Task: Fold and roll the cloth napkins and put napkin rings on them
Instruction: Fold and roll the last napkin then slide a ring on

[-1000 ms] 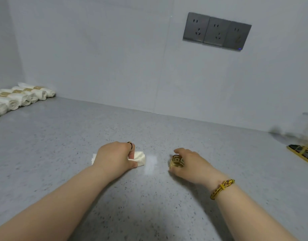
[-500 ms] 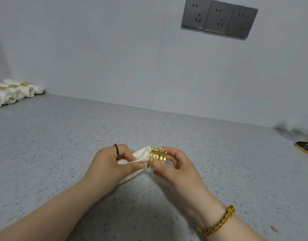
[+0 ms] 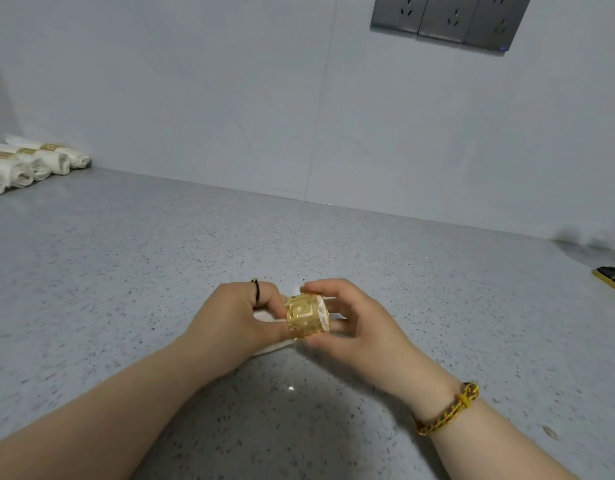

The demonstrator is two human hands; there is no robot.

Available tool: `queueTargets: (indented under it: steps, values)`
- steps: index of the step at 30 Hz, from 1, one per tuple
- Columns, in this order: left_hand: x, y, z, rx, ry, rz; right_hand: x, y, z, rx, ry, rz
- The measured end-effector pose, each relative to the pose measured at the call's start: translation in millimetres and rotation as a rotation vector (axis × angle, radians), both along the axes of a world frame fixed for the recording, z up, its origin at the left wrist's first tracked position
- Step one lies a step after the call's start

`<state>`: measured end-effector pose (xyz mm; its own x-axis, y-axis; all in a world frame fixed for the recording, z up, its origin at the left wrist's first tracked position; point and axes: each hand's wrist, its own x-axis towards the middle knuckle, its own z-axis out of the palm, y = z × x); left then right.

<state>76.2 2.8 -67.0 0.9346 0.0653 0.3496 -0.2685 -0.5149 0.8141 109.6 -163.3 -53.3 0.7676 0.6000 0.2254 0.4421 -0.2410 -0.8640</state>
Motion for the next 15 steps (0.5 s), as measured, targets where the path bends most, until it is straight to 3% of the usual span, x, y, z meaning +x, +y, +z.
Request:
queueTargets:
  steps: [5, 9, 12, 15]
  values:
    - [-1, -1, 5, 0.135, 0.082, -0.027, 3, 3, -5, 0.099, 0.197, 0.005]
    - [-5, -4, 8, 0.243, 0.155, -0.11, 1, 7, -8, 0.103, 0.207, -0.034]
    - [-5, -12, 6, 0.476, 0.124, -0.074, -4, 13, -8, 0.062, 0.138, -0.081]
    - [-1, -13, 5, 0.559, 0.044, 0.023, -4, 15, -10, 0.142, 0.251, -0.09]
